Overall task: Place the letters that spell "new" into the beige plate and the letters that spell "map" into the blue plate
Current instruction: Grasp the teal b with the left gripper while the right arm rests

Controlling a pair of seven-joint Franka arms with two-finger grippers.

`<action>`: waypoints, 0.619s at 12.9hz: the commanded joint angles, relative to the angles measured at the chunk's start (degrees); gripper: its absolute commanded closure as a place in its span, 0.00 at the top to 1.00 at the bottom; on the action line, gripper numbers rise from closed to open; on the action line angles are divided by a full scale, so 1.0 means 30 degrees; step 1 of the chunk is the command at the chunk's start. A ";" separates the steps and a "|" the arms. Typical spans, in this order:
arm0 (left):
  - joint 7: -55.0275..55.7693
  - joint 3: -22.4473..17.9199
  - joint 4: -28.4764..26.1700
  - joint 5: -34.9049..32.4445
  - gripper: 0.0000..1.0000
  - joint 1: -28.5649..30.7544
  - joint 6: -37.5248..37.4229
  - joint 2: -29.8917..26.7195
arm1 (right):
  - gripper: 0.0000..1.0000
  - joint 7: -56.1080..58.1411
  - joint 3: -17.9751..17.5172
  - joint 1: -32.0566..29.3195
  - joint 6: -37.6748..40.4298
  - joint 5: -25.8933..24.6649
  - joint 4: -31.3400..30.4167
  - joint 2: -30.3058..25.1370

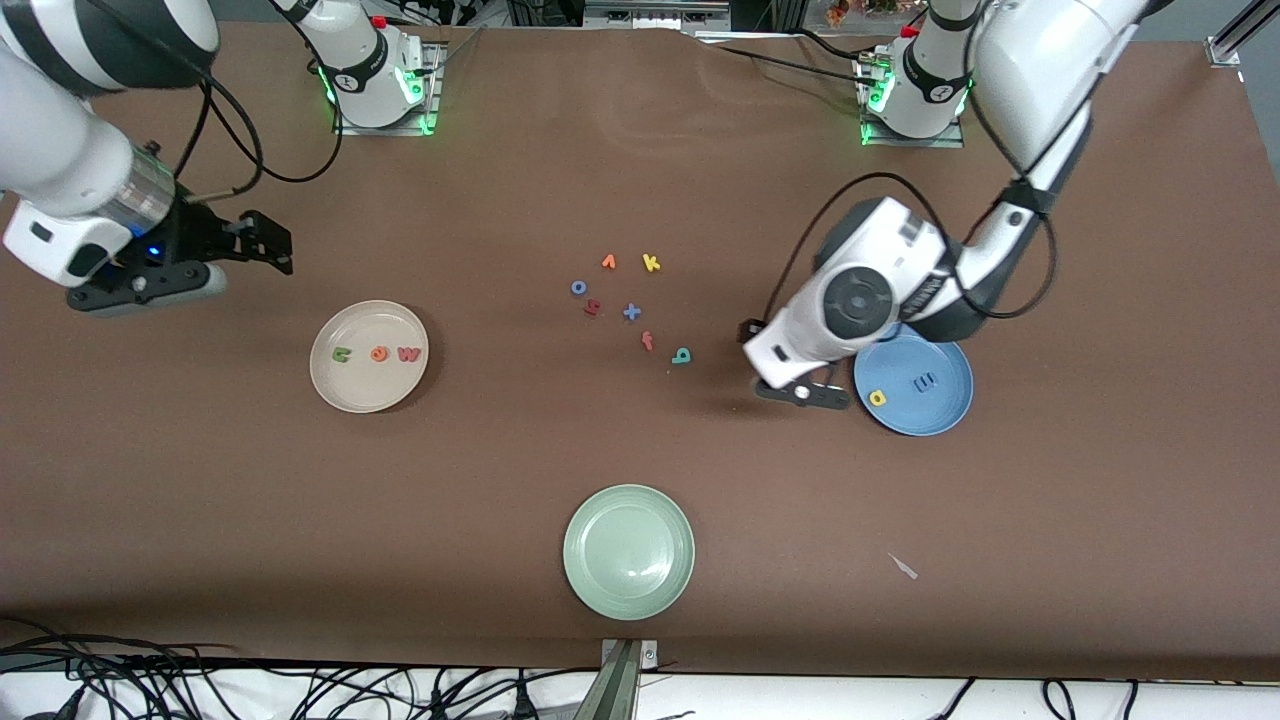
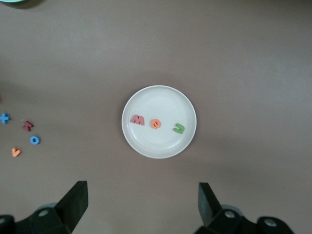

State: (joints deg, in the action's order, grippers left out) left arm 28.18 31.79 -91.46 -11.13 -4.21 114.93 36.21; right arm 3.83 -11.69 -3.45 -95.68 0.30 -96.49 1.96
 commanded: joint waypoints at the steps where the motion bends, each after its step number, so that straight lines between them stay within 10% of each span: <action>1: 0.0449 -0.0284 0.1335 -0.0038 1.00 -0.1638 0.2954 0.1872 | 1.00 -0.0397 0.0758 0.0793 0.1536 0.0165 0.1455 0.0314; 4: 0.1123 -0.1308 0.0839 -0.0976 1.00 -0.3338 0.3907 0.2342 | 1.00 -0.0456 0.3190 0.2701 0.1833 0.0310 0.1663 0.0489; 8: 0.1184 -0.1633 0.1042 -0.3082 1.00 -0.4161 0.4489 0.3984 | 1.00 -0.0426 0.3225 0.2586 0.2244 0.0282 0.2219 0.0987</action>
State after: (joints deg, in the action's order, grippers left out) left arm 31.05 27.43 -90.12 -17.08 -15.58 127.18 45.97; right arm 3.18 -2.59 3.66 -91.08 0.31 -93.09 3.03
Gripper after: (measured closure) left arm 0.000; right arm 0.000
